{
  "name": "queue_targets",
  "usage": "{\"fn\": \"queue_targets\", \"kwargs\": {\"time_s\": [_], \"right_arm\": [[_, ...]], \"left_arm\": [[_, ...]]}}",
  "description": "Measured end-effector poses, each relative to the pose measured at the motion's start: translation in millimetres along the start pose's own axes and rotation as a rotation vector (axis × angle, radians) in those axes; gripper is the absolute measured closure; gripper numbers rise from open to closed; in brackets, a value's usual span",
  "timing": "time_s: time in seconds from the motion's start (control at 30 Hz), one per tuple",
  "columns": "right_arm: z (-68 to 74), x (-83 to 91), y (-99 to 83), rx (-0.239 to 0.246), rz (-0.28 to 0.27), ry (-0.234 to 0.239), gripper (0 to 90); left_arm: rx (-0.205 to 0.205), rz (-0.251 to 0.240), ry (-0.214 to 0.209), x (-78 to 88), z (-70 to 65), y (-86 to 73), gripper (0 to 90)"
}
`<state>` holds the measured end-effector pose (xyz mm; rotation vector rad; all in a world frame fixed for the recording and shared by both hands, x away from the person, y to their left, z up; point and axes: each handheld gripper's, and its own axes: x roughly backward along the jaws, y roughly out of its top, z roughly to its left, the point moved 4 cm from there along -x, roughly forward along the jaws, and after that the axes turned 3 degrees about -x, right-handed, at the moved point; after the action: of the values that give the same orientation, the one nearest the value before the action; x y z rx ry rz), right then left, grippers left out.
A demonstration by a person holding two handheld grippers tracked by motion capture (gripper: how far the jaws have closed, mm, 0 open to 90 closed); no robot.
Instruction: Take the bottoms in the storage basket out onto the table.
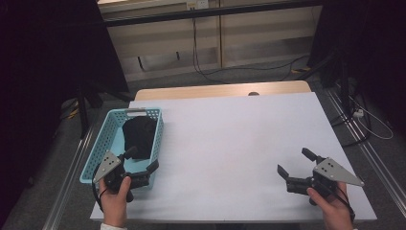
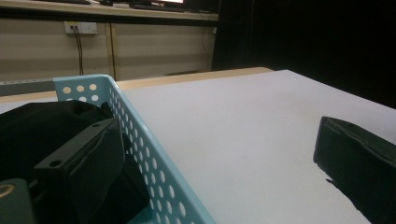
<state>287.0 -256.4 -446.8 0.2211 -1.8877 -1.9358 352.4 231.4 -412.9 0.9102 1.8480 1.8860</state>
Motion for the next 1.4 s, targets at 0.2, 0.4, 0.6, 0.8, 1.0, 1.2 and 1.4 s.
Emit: {"fn": "queue_targets", "kwargs": {"time_s": [0.2,0.4,0.6,0.8,1.0,1.2,1.4], "right_arm": [[2.0,-3.5,0.4,0.004,0.006,0.018,0.3],[1.6,-1.3,0.5,0.000,0.004,0.029,0.4],[-2.4,2.7,1.8,-0.011,-0.011,0.011,0.4],[-2.4,3.0,0.7,-0.021,-0.006,0.012,0.4],[-2.6,4.7,1.0,-0.016,-0.009,0.016,0.6],[-3.2,7.6,0.3,-0.013,-0.004,0.016,0.8],[-5.5,9.0,0.3,-0.016,-0.006,0.008,1.0]], "left_arm": [[0.012,0.006,-0.013,1.8,-1.2,-1.4,1.8],[0.026,-0.001,-0.013,1.8,-1.7,3.7,1.8],[0.022,-0.003,-0.032,0.4,-4.4,14.7,1.9],[0.024,-0.013,-0.027,1.1,-1.4,26.6,1.9],[0.047,-0.013,-0.028,-9.9,6.9,35.0,1.8],[0.042,0.000,-0.037,-20.1,13.5,45.0,1.8],[0.029,-0.003,-0.035,-26.4,19.9,56.2,1.8]]}}
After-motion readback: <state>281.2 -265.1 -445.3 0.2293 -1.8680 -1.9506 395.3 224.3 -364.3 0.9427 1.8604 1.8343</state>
